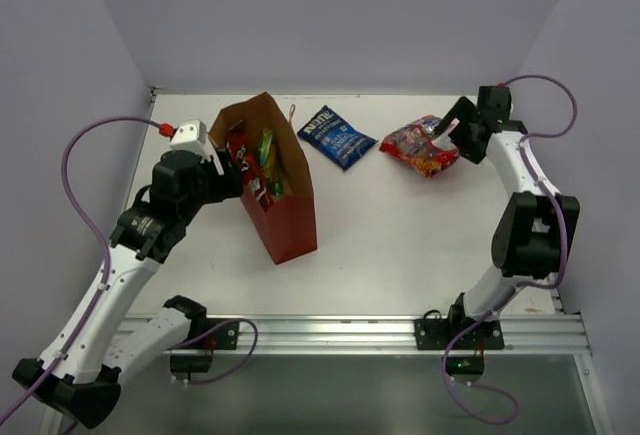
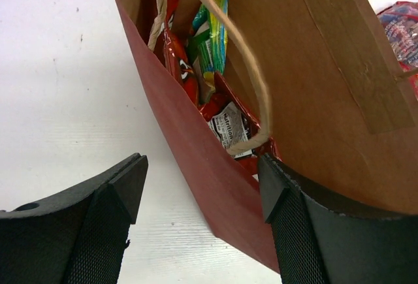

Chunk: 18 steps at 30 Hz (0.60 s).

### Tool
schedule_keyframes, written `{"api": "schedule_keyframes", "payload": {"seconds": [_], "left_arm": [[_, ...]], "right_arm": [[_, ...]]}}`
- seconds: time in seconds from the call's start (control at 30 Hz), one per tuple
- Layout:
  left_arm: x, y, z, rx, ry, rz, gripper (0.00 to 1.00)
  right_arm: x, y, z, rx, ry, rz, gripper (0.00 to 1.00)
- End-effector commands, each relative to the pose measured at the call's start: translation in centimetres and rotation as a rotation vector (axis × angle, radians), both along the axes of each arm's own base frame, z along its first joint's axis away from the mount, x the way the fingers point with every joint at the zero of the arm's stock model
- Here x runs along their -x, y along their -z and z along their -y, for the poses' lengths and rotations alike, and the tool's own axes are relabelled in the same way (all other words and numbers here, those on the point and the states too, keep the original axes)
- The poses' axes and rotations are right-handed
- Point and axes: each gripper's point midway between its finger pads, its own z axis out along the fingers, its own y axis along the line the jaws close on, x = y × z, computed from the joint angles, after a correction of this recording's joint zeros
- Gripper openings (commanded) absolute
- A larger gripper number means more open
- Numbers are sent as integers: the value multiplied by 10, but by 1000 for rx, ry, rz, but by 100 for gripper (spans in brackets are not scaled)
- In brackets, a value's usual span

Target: Take the snacks out of the paper bag

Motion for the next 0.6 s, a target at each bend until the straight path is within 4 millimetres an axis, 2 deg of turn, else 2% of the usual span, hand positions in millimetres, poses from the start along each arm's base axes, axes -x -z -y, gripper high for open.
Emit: {"api": "schedule_keyframes", "payload": {"seconds": [0.0, 0.03, 0.13, 0.23, 0.3, 0.47, 0.5, 0.53, 0.57], "left_arm": [[-13, -25, 11, 62, 5, 46, 75], [-14, -26, 13, 66, 6, 42, 75], [-20, -31, 16, 85, -4, 30, 75], [-22, -42, 16, 103, -18, 39, 75], [-22, -42, 11, 100, -52, 33, 76], [-18, -8, -1, 39, -122, -79, 76], [-17, 1, -2, 33, -128, -99, 76], [-16, 5, -3, 36, -138, -106, 72], [-16, 12, -5, 25, -150, -119, 70]], "right_arm": [[25, -64, 20, 132, 29, 85, 94], [29, -86, 14, 125, 8, 142, 94], [38, -125, 8, 130, -24, 240, 94], [48, -149, 1, 120, -60, 311, 94], [52, -157, -7, 99, -83, 345, 94], [65, -186, -37, 120, -176, 423, 94], [66, -193, -37, 135, -176, 432, 94], [69, -196, -54, 142, -228, 440, 94], [71, -202, -60, 142, -246, 454, 94]]}}
